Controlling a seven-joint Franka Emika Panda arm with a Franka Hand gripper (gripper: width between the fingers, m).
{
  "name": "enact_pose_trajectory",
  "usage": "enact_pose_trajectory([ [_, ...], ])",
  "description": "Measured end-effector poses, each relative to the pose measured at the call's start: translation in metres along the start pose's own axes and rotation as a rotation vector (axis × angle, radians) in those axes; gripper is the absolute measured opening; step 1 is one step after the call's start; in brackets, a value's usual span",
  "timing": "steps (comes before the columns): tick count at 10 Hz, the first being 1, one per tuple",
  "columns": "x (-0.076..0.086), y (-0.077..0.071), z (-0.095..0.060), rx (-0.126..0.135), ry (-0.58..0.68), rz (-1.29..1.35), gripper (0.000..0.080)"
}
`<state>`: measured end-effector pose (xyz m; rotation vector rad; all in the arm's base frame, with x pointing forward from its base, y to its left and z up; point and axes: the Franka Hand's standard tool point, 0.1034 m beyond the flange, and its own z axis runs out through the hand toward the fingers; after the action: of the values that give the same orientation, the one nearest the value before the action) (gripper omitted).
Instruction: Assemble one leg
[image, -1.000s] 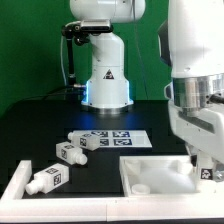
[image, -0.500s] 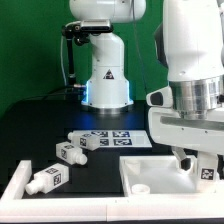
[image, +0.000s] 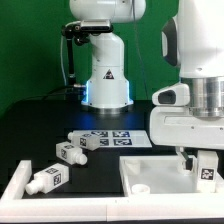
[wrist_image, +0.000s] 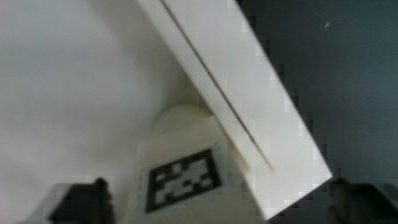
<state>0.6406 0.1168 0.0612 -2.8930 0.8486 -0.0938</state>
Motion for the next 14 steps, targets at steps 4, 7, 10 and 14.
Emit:
enact_pose_trajectory([
  [4, -0.001, 0.005, 0.002, -0.008, -0.009, 0.224, 0.0283],
  [7, 0.004, 0.009, 0.001, 0.008, -0.023, 0.612, 0.0283],
  [10, 0.004, 0.005, 0.003, 0.014, -0.04, 1.035, 0.0283],
  [14, 0.002, -0.004, 0.002, -0.002, -0.029, 1.431, 0.0284],
])
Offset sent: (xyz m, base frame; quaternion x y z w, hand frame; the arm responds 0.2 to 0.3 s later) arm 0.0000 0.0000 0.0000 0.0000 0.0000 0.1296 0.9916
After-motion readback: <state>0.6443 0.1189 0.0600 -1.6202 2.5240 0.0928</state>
